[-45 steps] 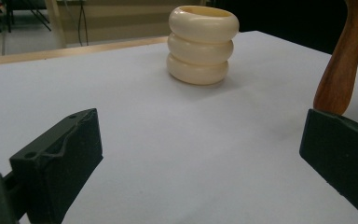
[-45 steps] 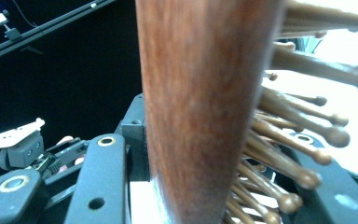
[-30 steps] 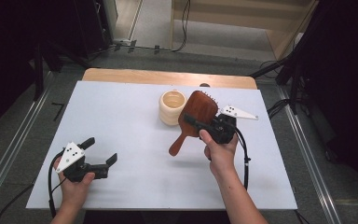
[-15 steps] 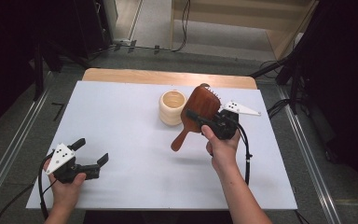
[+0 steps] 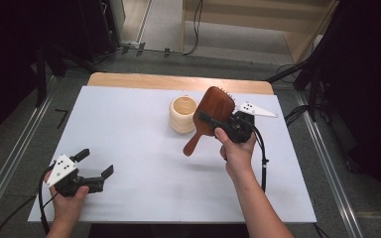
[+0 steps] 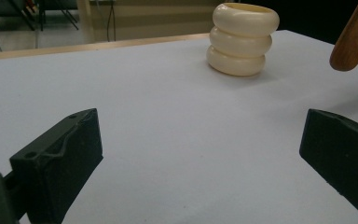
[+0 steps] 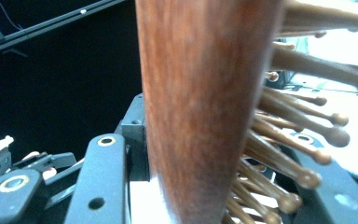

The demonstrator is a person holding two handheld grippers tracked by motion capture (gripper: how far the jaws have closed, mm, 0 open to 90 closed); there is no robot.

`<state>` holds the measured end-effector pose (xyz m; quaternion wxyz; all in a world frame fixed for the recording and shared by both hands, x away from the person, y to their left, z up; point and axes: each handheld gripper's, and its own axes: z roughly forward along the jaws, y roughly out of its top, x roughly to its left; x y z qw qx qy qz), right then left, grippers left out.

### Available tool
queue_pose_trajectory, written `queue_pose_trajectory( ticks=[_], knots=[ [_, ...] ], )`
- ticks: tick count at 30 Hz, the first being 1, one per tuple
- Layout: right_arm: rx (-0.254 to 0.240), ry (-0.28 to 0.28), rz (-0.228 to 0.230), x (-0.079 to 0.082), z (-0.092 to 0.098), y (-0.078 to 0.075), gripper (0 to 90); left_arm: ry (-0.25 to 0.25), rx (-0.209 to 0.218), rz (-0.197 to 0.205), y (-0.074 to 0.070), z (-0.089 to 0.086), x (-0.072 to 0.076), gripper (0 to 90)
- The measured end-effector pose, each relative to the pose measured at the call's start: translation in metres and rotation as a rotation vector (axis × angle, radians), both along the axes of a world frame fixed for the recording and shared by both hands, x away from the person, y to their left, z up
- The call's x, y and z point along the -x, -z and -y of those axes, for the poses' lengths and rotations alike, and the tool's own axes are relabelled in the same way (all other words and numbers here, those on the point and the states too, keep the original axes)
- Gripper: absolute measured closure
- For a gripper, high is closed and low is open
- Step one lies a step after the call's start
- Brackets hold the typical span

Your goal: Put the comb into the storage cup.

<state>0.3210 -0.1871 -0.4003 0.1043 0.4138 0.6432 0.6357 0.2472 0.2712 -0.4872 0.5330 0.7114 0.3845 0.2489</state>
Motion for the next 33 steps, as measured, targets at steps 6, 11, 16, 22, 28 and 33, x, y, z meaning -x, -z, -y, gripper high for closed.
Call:
queue_pose_trajectory(
  ticks=[6, 11, 16, 22, 28, 33],
  knots=[
    [0.000, 0.002, 0.007, -0.006, -0.002, -0.004, 51.4, -0.007, 0.012, -0.002, 0.001, -0.002, 0.000, 0.0],
    [0.000, 0.003, 0.011, -0.011, -0.003, -0.007, 51.4, -0.008, 0.038, -0.007, 0.001, -0.005, -0.001, 0.0],
    [-0.002, 0.007, 0.016, -0.015, -0.002, -0.012, 51.4, -0.007, 0.032, -0.007, 0.001, -0.005, -0.001, 0.0],
    [-0.002, 0.010, 0.017, -0.021, -0.001, -0.015, 51.4, -0.005, 0.026, -0.004, 0.001, -0.003, -0.001, 0.0],
    [-0.002, 0.010, 0.022, -0.025, 0.000, -0.019, 51.4, -0.009, 0.031, -0.006, 0.001, -0.004, -0.001, 0.0],
    [-0.009, 0.010, 0.024, -0.028, 0.001, -0.022, 51.5, -0.010, 0.032, -0.007, 0.001, -0.004, 0.000, 0.0]
  ],
)
